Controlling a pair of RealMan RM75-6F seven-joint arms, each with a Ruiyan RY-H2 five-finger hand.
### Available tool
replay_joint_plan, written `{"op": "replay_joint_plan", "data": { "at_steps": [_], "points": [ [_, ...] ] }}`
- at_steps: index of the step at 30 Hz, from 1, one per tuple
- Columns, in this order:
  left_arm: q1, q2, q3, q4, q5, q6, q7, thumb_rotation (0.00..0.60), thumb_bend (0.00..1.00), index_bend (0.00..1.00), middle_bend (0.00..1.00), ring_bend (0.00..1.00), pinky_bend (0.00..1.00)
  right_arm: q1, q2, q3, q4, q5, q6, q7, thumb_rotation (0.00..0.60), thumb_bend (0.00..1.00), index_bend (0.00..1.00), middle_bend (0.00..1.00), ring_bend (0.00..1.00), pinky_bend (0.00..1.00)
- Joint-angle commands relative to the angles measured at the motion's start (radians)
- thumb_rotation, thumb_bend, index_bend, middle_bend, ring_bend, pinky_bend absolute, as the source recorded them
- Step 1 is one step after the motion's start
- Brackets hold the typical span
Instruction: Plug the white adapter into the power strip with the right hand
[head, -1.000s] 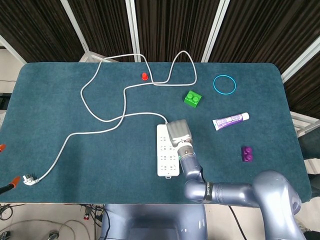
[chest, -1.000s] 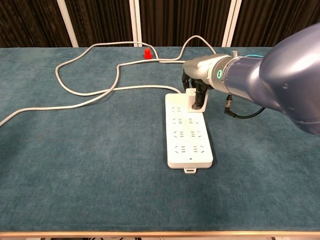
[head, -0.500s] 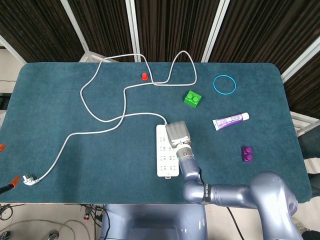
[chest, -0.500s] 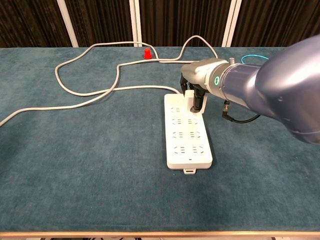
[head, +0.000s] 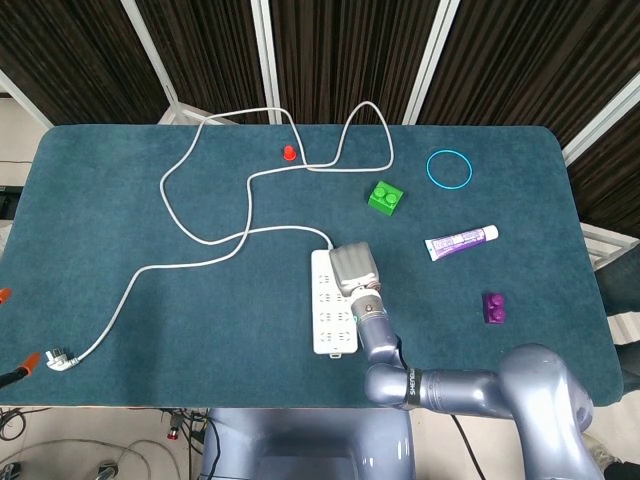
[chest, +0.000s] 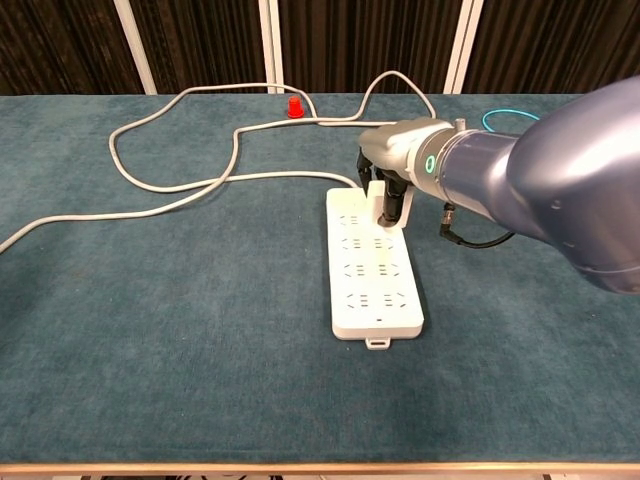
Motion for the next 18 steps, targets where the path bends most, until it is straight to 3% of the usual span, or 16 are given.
{"op": "replay_joint_plan", "data": {
  "at_steps": [1, 4, 7, 10, 13, 18],
  "points": [
    [0.0, 0.0, 0.0, 0.0, 0.0, 0.0, -0.001, 0.6, 0.14, 0.15, 0.0, 0.0, 0.01, -0.001, 0.007, 0.004, -0.008, -0.002, 0.001, -0.001, 0.6, 0.69, 0.9, 0.81, 0.89, 0.82],
    [0.001, 0.001, 0.0, 0.0, 0.0, 0.001, -0.002, 0.6, 0.14, 0.15, 0.0, 0.0, 0.01, -0.001, 0.02, 0.006, -0.022, -0.003, 0.003, -0.007, 0.6, 0.69, 0.77, 0.76, 0.87, 0.81],
    [0.001, 0.001, 0.0, 0.0, -0.001, 0.001, -0.002, 0.6, 0.15, 0.15, 0.0, 0.0, 0.01, -0.002, 0.038, 0.006, -0.043, 0.0, -0.001, -0.014, 0.6, 0.69, 0.55, 0.59, 0.77, 0.77],
    [0.001, 0.001, 0.0, -0.001, -0.001, 0.001, -0.001, 0.6, 0.14, 0.15, 0.0, 0.0, 0.01, 0.001, 0.062, 0.001, -0.07, 0.019, 0.005, -0.039, 0.6, 0.6, 0.35, 0.42, 0.66, 0.67],
    [0.001, 0.001, 0.0, -0.001, -0.001, 0.001, 0.001, 0.6, 0.15, 0.15, 0.0, 0.0, 0.01, 0.005, 0.083, 0.005, -0.102, 0.035, 0.023, -0.055, 0.6, 0.52, 0.29, 0.35, 0.6, 0.6],
    [0.0, -0.002, 0.001, -0.002, -0.002, -0.002, 0.007, 0.6, 0.14, 0.15, 0.0, 0.0, 0.01, 0.014, 0.119, 0.017, -0.152, 0.079, 0.045, -0.084, 0.6, 0.51, 0.23, 0.29, 0.54, 0.58]
  ]
}}
